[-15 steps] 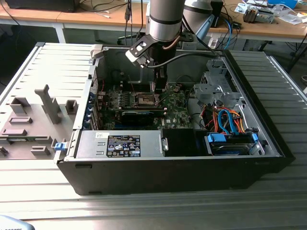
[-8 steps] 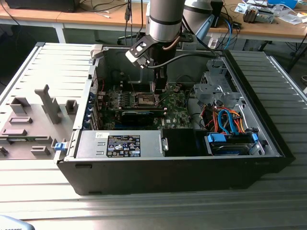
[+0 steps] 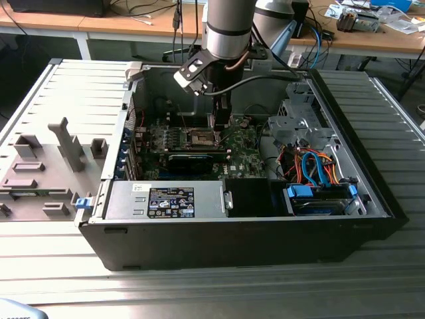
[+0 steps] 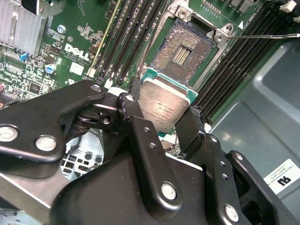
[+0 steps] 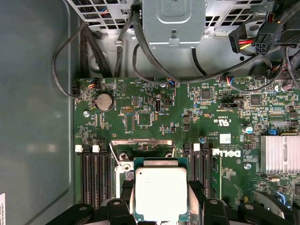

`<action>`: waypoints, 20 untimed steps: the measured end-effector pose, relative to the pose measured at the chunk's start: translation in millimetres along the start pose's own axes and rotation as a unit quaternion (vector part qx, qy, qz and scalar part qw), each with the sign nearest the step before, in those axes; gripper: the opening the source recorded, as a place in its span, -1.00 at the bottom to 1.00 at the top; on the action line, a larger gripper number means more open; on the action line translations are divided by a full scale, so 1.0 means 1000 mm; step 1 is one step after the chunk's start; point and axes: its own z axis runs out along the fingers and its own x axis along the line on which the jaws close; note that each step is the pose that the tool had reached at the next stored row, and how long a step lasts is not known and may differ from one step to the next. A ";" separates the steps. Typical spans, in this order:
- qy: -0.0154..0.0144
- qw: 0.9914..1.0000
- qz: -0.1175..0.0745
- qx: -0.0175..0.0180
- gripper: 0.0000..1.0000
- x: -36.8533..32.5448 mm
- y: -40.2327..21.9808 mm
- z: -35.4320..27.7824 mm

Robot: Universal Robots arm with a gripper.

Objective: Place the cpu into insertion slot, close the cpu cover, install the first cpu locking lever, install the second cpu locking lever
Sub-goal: 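Place the cpu into insertion slot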

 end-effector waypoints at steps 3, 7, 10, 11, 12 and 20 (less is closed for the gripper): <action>0.000 1.000 0.000 0.000 0.09 0.0000 0.0000 0.0005; 0.000 1.000 0.000 0.000 0.09 -0.0001 0.0000 0.0017; 0.000 1.000 0.000 0.000 0.09 -0.0001 0.0000 0.0021; 0.000 1.000 0.000 0.000 0.09 -0.0001 0.0000 0.0024; 0.000 1.000 0.000 0.000 0.09 -0.0001 0.0000 0.0029; -0.003 1.000 0.000 0.000 0.09 -0.0001 -0.0025 0.0050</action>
